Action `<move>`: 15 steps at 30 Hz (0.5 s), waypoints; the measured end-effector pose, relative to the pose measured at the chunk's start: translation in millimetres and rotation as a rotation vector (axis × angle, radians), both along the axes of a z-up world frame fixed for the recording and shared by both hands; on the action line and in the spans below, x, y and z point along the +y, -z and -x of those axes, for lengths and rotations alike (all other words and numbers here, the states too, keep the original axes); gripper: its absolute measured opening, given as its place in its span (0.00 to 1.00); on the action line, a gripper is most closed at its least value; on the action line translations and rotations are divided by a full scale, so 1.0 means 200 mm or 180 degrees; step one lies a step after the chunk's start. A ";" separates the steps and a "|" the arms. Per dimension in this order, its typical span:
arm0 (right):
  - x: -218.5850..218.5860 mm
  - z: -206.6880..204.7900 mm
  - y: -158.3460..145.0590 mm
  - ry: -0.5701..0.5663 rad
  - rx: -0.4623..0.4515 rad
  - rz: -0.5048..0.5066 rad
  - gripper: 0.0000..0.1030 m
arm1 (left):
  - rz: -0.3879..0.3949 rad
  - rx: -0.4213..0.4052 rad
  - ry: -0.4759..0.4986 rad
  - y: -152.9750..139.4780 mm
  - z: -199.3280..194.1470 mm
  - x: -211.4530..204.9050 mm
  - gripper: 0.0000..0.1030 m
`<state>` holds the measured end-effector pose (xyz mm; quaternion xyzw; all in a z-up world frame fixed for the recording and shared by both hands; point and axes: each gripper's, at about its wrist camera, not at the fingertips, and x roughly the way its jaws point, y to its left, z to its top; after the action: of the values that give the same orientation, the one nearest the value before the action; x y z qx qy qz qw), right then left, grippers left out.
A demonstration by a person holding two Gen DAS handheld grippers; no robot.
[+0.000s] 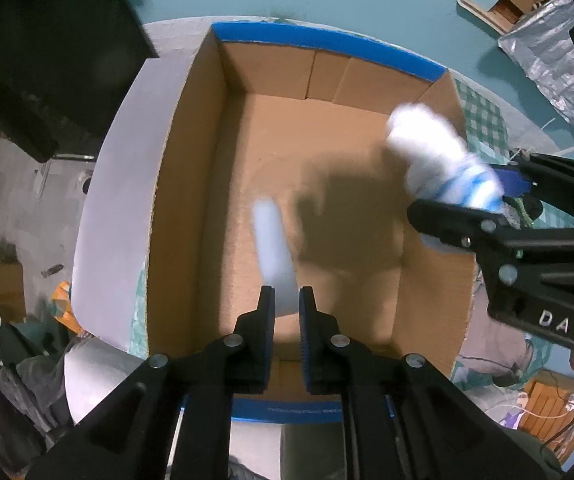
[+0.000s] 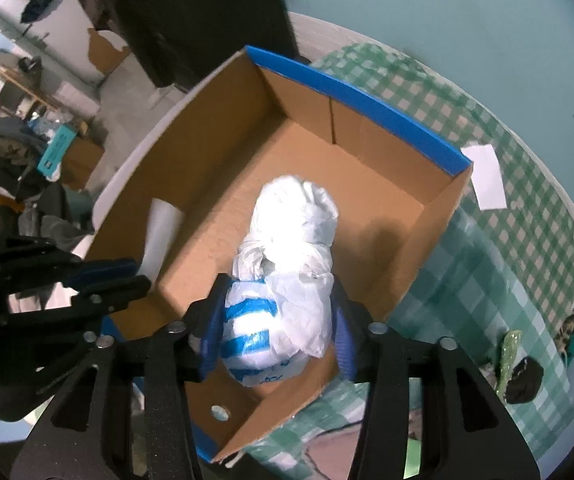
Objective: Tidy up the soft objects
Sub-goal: 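Carry the striped sock into the cardboard box and open the right gripper, then move the right tool back over the table toward the grey sock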
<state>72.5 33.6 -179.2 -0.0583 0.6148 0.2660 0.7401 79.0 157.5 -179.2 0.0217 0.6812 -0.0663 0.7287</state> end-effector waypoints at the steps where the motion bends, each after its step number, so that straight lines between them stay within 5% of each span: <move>1: 0.00 0.00 0.01 0.0021 0.0010 0.0021 0.65 | -0.0004 0.0011 -0.0001 0.00 0.00 0.00 0.23; 4: -0.02 0.01 0.00 0.0064 -0.0037 0.0046 0.67 | 0.0006 0.0008 -0.0007 0.00 0.01 0.01 0.44; 15: -0.14 0.04 -0.08 0.0194 -0.0112 -0.0060 0.68 | 0.0008 -0.0104 -0.0044 -0.07 0.04 -0.01 0.52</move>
<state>64.6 5.9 -163.0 -0.0372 0.6007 0.2481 0.7591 71.2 156.5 -165.9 0.0171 0.6692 -0.0618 0.7403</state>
